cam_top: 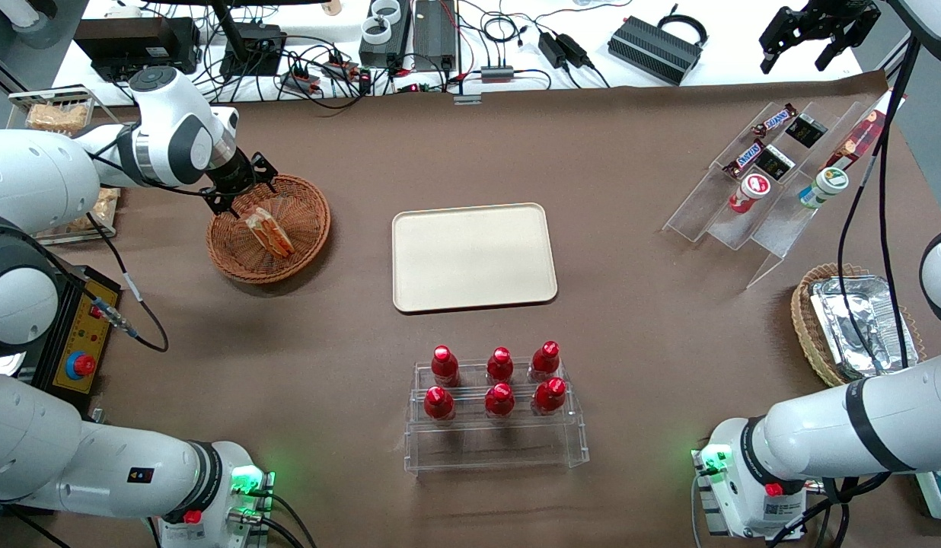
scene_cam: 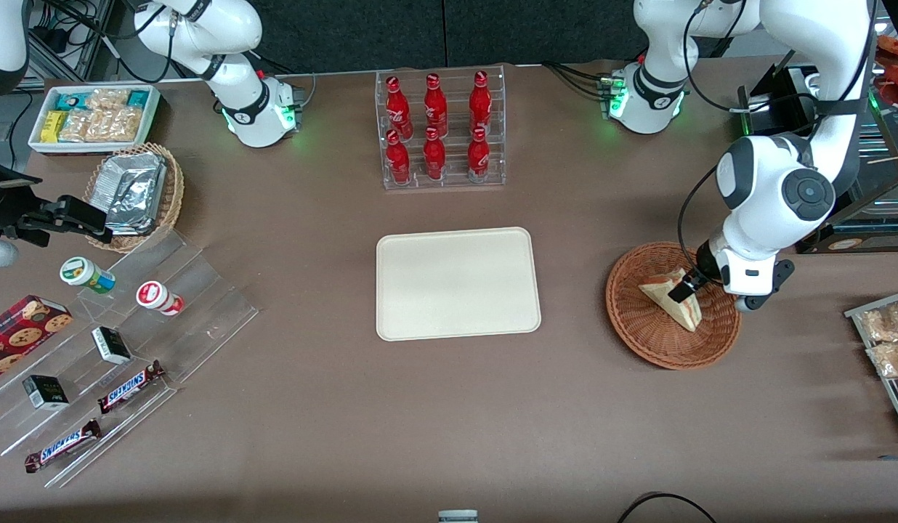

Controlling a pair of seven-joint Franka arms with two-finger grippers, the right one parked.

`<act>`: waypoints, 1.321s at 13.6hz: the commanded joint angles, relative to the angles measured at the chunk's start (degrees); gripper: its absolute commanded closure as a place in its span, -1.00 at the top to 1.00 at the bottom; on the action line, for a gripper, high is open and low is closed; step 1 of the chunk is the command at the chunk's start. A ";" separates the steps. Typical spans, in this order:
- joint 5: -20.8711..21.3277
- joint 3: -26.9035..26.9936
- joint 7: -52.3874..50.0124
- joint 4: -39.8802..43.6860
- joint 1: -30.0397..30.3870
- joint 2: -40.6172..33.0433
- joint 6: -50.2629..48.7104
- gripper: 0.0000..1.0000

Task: Place sandwich from basket to tray
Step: 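Lower the left gripper and close it on the wrapped sandwich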

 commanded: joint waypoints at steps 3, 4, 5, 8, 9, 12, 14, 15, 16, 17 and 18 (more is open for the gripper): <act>-0.36 0.39 -1.19 -1.72 -0.17 0.73 1.43 1.00; -0.36 0.39 -1.27 -1.72 -0.17 0.90 1.43 1.00; -0.18 0.39 -1.27 -1.81 -0.17 1.34 1.43 1.00; -0.09 0.48 -1.27 -1.72 -0.17 3.01 2.04 1.00; 0.08 0.48 -1.27 -1.72 -0.26 3.88 2.13 1.00; 0.26 0.48 -1.01 -1.63 -0.17 5.64 4.06 1.00; 2.88 0.48 -1.01 -1.54 -0.17 6.00 4.68 0.96; 2.98 0.48 -1.01 -1.37 -0.17 6.00 4.77 0.82; 2.98 0.39 -1.18 -1.11 -0.17 5.91 4.77 0.56; 2.90 0.39 -1.27 -0.84 -0.26 5.83 4.68 0.00; 2.64 0.39 -1.53 -0.41 -0.26 5.82 4.68 -0.33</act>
